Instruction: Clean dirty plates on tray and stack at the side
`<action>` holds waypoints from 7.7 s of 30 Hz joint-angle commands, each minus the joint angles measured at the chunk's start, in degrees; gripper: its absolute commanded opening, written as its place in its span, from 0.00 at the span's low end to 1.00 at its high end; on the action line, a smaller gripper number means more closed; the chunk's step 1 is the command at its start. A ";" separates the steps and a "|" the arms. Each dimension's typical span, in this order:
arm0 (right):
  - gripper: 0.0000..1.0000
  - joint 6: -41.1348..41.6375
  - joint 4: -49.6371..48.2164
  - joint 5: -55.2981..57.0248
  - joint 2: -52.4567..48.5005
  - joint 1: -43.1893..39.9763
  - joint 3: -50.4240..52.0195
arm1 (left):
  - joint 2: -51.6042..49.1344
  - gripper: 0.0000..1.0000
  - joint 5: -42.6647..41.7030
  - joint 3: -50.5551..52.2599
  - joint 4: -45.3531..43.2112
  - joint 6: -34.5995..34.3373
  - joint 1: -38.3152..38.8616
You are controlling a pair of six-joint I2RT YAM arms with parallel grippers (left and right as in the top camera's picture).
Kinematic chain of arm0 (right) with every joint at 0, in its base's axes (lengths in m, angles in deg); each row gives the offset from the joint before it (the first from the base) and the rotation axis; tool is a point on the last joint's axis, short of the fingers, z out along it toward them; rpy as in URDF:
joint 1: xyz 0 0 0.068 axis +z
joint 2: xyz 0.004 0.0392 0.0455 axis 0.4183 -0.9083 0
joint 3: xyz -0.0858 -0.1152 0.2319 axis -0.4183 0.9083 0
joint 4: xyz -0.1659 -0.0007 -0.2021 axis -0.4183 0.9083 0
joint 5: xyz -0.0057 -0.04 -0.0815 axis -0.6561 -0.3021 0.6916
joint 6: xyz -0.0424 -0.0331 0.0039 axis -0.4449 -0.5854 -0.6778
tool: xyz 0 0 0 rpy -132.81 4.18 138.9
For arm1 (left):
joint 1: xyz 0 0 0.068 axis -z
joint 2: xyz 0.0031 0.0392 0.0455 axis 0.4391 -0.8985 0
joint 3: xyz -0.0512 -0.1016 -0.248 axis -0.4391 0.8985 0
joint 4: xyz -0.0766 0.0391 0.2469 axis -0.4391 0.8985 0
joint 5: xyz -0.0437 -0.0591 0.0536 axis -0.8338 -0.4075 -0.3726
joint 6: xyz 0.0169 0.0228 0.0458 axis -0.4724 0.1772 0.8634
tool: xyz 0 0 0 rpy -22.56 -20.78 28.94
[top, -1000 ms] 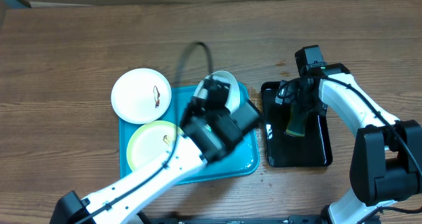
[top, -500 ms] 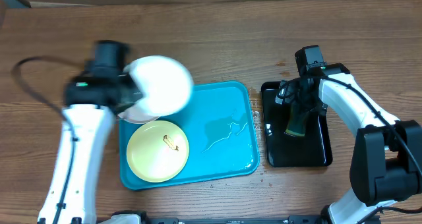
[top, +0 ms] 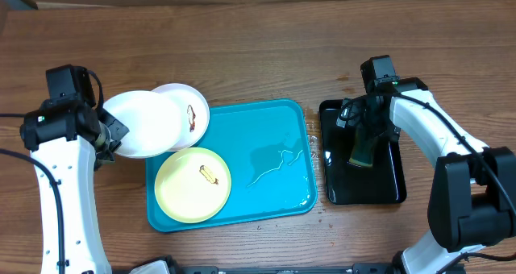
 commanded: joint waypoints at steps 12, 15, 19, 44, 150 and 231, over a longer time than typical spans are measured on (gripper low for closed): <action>1.00 0.02 -0.11 0.57 1.44 -0.13 0.13 | 5.22 0.04 10.49 -1.14 0.90 -22.58 -0.92; 1.00 0.02 -0.11 0.57 1.44 -0.13 0.13 | 4.87 0.04 10.80 -1.14 0.37 -22.60 -3.52; 1.00 0.02 -0.11 0.57 1.44 -0.13 0.13 | 3.58 0.04 10.78 -1.11 -1.62 -20.41 -8.39; 1.00 0.02 -0.11 0.57 1.44 -0.13 0.13 | -24.09 0.04 3.17 -1.11 -16.68 -3.43 -22.49; 1.00 0.02 -0.11 0.57 1.42 -0.13 0.13 | -36.15 0.11 -21.88 -9.99 -1.33 11.85 30.03; 1.00 -1.42 -2.49 -7.41 1.44 -0.07 0.13 | -36.59 0.07 -5.90 -0.96 -15.28 -0.98 38.05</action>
